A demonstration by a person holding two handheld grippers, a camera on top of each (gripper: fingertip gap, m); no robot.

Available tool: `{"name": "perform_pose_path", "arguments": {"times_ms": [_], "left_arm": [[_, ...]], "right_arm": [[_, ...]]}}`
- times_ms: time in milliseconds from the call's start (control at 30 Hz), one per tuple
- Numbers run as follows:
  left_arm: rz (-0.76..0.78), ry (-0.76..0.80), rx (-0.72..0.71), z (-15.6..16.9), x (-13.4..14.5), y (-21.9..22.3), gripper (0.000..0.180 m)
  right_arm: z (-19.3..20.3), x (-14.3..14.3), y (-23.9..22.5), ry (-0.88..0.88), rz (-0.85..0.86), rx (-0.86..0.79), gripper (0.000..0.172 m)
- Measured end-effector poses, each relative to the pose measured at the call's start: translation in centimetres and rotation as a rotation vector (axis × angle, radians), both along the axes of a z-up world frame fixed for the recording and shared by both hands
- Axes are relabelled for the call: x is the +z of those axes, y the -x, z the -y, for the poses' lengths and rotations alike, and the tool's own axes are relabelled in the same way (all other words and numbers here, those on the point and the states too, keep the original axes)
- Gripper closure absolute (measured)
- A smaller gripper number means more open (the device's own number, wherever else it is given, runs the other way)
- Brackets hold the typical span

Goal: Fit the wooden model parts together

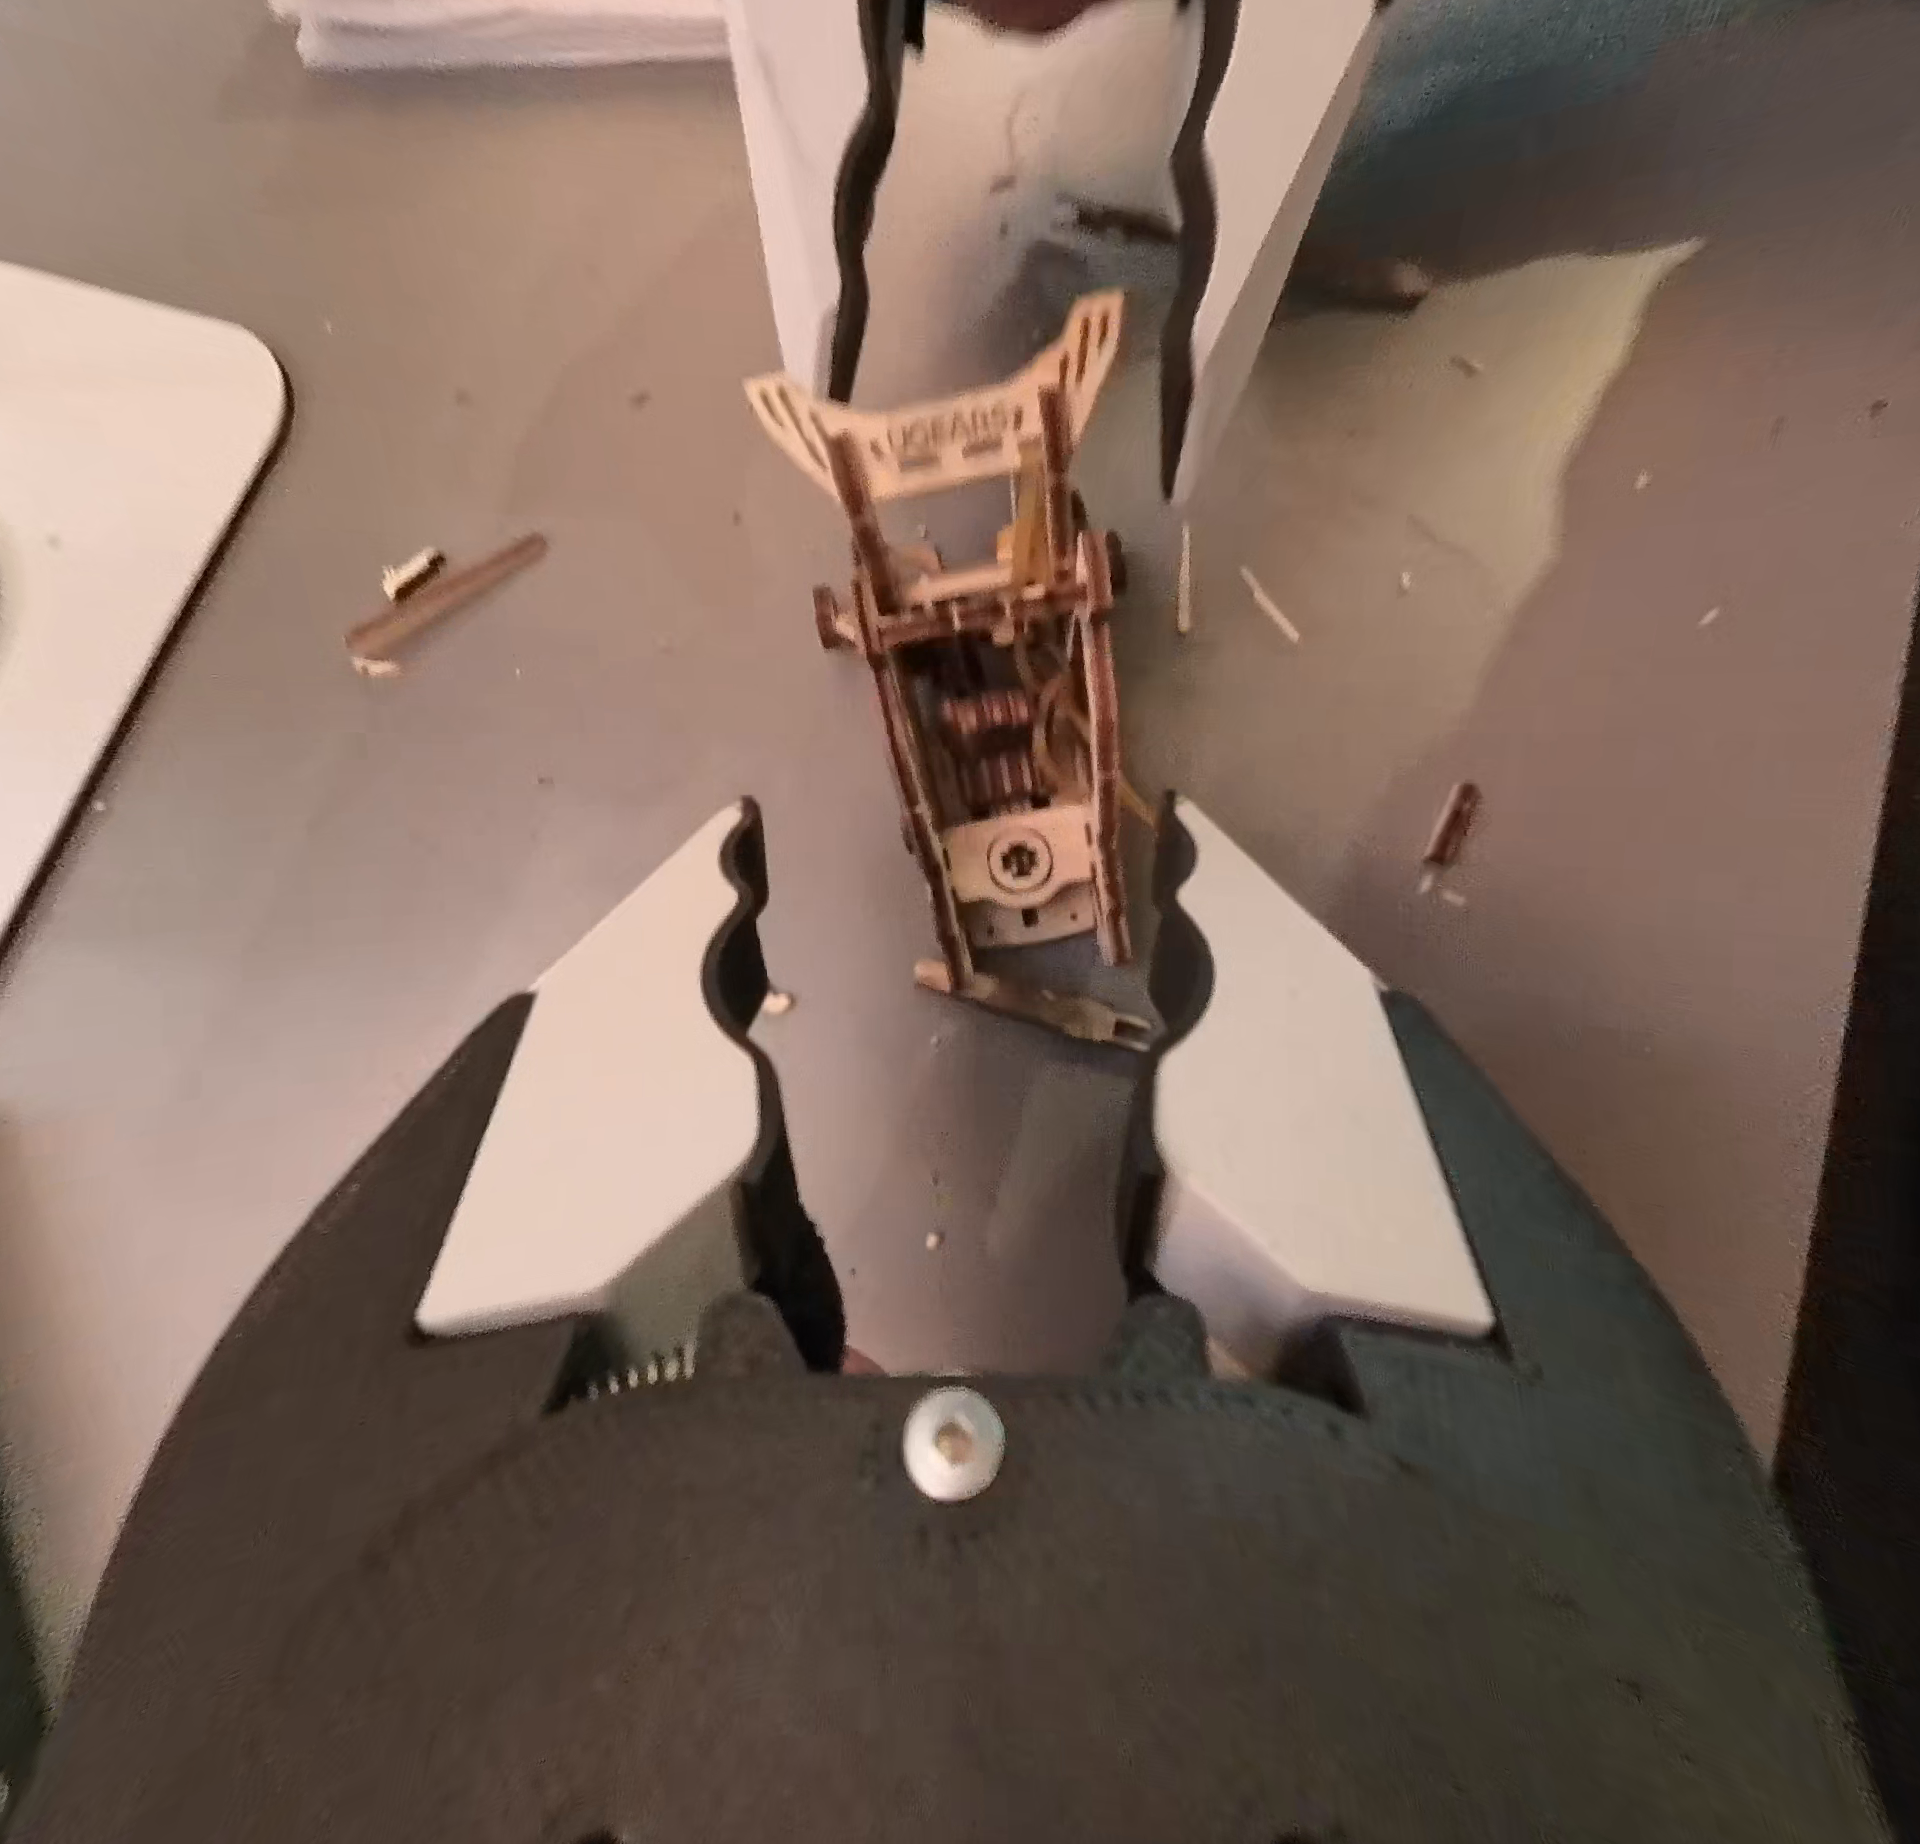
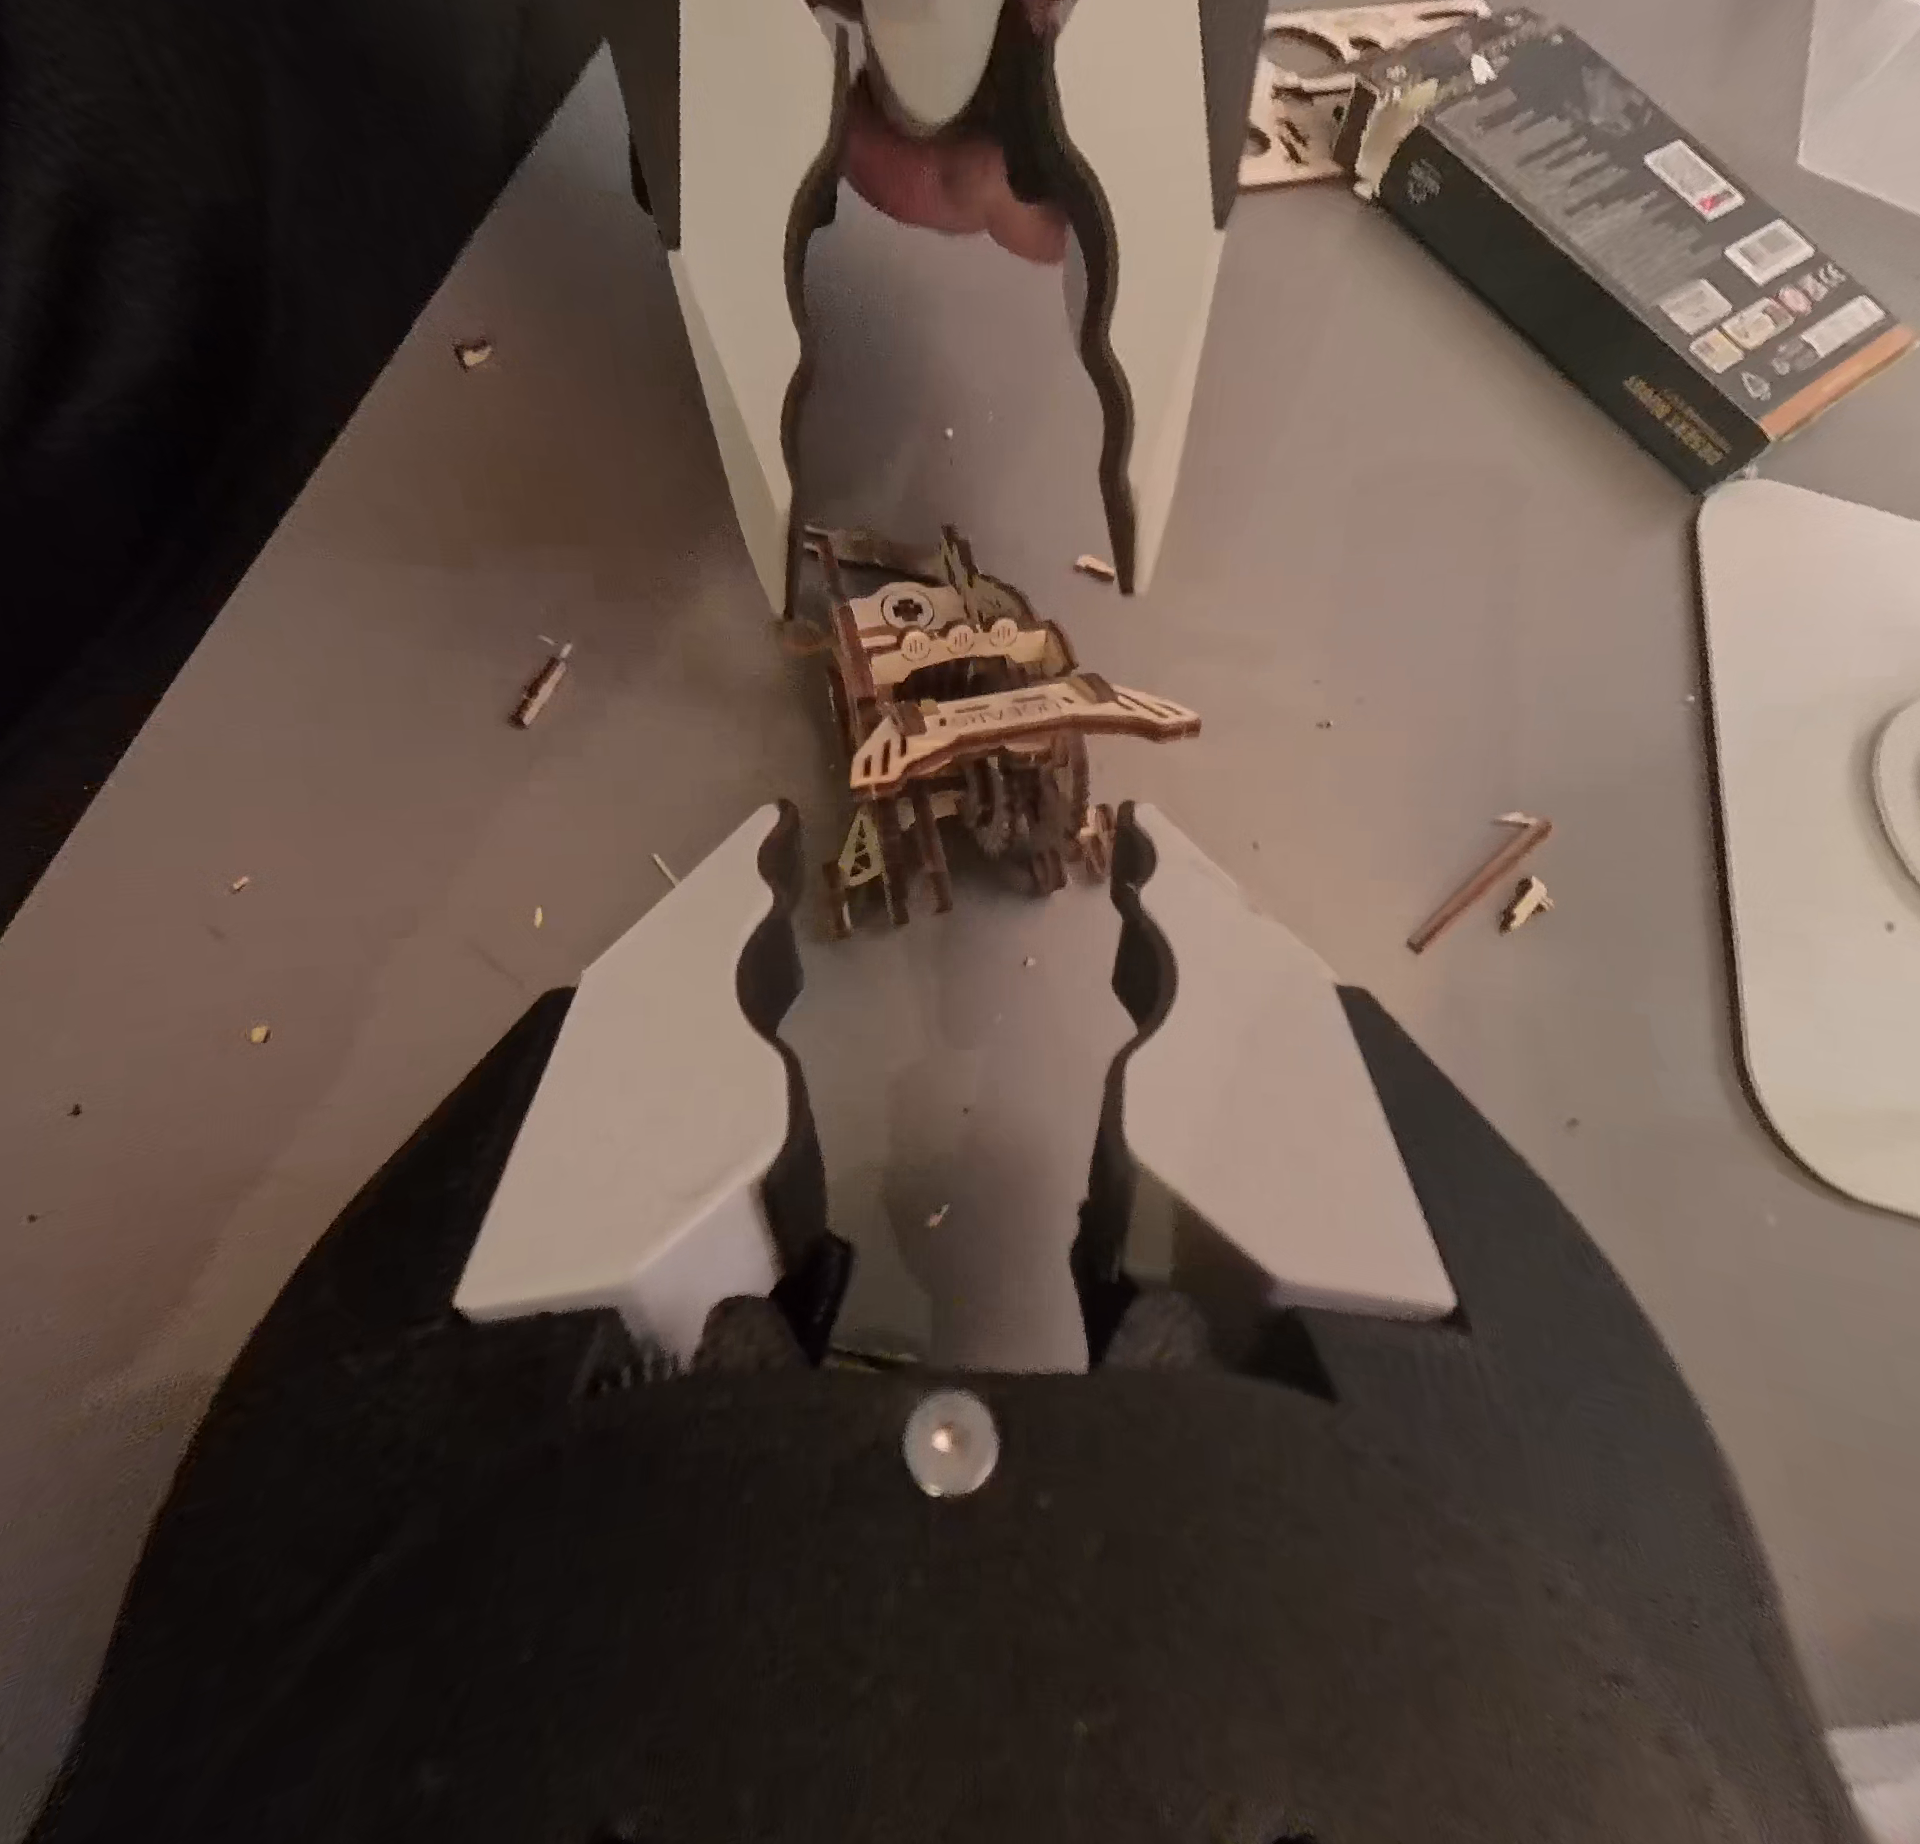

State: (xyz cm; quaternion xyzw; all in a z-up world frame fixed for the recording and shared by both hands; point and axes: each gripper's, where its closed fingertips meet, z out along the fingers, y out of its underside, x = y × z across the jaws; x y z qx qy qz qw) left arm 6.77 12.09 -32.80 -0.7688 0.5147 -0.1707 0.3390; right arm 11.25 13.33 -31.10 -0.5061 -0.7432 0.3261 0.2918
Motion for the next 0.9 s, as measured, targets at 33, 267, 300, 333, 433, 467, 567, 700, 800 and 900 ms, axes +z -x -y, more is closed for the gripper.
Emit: {"name": "perform_pose_path", "arguments": {"times_ms": [33, 267, 300, 333, 433, 467, 567, 700, 800, 900], "left_arm": [[-0.022, 0.005, 0.001, 0.3, -0.5, 0.1, 0.108], [-0.080, -0.017, 0.003, 0.8, -1.9, -0.7, 0.136], [-0.080, -0.021, 0.002, 0.7, -1.8, -0.6, 0.135], [-0.059, -0.024, -0.003, 0.8, -1.4, -0.6, 0.135], [0.077, -0.066, 0.031, 0.3, 1.9, -0.9, 0.122], [0.121, -0.077, 0.036, 0.1, 3.3, -0.7, 0.118], [0.227, -0.101, 0.068, -0.6, 6.7, 0.0, 0.099], [0.318, -0.166, 0.086, -0.9, 9.9, 0.1, 0.100], [0.435, -0.187, 0.135, -1.2, 12.5, 0.0, 0.111], [0.561, -0.122, 0.132, -1.0, 14.5, -0.3, 0.114]], "right_arm": [[0.1, 0.1, 0.0, -0.003, 0.003, -0.007, 0.113], [0.2, -1.9, 2.1, -0.032, 0.052, -0.005, 0.110], [0.3, -1.9, 2.4, -0.015, 0.037, -0.003, 0.114], [0.3, -1.8, 2.4, 0.004, 0.024, -0.002, 0.118], [0.0, -0.3, 1.9, 0.084, -0.031, -0.050, 0.125], [-0.1, 0.5, 1.7, 0.123, -0.057, -0.071, 0.125], [-0.6, 4.2, 1.2, 0.301, -0.196, -0.147, 0.125], [-1.8, 8.6, 0.9, 0.500, -0.348, -0.262, 0.125], [-1.8, 11.4, 1.0, 0.569, -0.436, -0.315, 0.125], [-1.1, 13.9, 1.4, 0.585, -0.494, -0.354, 0.125]]}}
